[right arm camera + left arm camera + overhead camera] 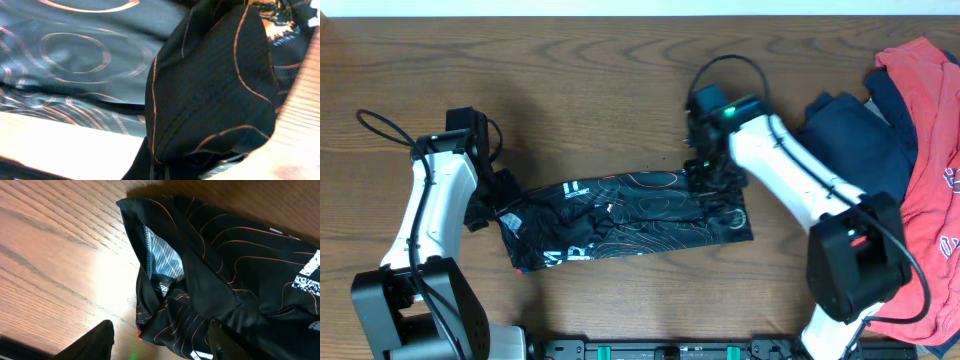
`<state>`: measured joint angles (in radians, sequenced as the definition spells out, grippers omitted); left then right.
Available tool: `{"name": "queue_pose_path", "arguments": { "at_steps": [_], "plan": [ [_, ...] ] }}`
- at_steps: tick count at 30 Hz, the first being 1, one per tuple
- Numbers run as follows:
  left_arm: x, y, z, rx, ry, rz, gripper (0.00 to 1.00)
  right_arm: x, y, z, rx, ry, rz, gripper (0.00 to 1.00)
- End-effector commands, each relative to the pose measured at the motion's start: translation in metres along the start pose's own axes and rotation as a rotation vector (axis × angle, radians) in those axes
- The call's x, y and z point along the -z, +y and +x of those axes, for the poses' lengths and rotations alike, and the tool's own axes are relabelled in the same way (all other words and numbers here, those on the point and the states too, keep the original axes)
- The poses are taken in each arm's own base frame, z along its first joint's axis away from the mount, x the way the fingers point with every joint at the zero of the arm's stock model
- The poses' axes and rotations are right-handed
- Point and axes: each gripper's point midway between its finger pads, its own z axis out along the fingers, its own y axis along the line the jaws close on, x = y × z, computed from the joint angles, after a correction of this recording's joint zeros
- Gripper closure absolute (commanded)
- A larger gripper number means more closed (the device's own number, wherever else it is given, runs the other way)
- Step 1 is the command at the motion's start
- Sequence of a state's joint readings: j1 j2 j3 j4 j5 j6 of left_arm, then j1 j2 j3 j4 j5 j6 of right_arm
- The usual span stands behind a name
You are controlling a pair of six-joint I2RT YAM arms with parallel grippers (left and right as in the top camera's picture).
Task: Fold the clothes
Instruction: 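Fold the strip's right end leftward over the middle with the right gripper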
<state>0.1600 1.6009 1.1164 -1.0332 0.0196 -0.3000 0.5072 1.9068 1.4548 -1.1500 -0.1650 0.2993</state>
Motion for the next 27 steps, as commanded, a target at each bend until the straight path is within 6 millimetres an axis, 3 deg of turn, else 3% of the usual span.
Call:
{"name": "queue_pose_path", "arguments": {
  "at_steps": [1, 9, 11, 13, 17, 19, 23, 27],
  "plan": [
    [0.002, 0.001, -0.001, 0.013, -0.002, 0.0, 0.38, -0.009, 0.02, 0.0, -0.035, -0.001, -0.008, 0.99],
    [0.002, 0.001, 0.0, 0.013, 0.001, -0.001, 0.38, -0.026, 0.061, -0.006, 0.046, -0.026, -0.084, 0.99],
    [0.002, 0.001, 0.0, 0.013, 0.001, -0.001, 0.38, -0.028, 0.073, -0.011, 0.071, -0.05, -0.115, 0.97],
    [0.002, 0.001, 0.0, 0.013, 0.002, -0.001, 0.38, -0.027, 0.088, -0.013, 0.126, -0.071, -0.157, 0.87],
    [0.002, 0.002, 0.002, 0.012, 0.008, -0.004, 0.38, -0.023, 0.124, 0.004, 0.361, -0.042, -0.31, 0.82],
    [0.002, 0.002, 0.002, 0.012, 0.009, -0.004, 0.38, -0.024, 0.124, 0.008, 0.412, -0.036, -0.303, 0.76],
    [0.002, 0.002, 0.002, 0.012, 0.008, -0.004, 0.37, -0.023, 0.113, -0.001, 0.394, -0.057, -0.268, 0.76],
    [0.002, 0.002, 0.002, 0.012, 0.009, -0.005, 0.38, -0.019, 0.07, -0.017, 0.226, -0.094, -0.103, 0.83]
  ]
}}
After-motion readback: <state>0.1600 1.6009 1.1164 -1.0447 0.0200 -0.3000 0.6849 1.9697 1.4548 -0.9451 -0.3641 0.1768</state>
